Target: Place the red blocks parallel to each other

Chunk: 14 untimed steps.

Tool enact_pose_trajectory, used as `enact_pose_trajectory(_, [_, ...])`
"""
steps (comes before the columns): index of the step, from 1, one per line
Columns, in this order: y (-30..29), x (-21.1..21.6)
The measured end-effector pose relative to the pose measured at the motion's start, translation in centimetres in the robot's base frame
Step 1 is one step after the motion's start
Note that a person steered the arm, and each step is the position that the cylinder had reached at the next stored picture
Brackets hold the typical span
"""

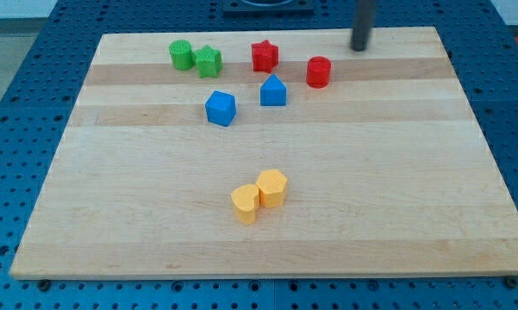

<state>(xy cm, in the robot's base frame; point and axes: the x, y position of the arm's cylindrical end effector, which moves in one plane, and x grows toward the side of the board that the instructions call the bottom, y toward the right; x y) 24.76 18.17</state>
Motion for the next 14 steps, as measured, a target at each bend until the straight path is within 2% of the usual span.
enact_pose_trajectory(2, [-4.2, 7.1])
enact_pose_trajectory(4, [-0.2, 11.0])
enact_pose_trajectory(5, [-2.0, 7.4])
enact_pose_trajectory(7, [-12.4, 6.4])
enact_pose_trajectory(8, [-11.6, 5.3])
enact_pose_trajectory(9, [-11.3, 1.9])
enact_pose_trajectory(11, [-18.6, 1.8])
enact_pose_trajectory(12, [-19.4, 1.0])
enact_pose_trajectory(13, [-19.6, -1.6])
enact_pose_trajectory(14, [-22.2, -0.9])
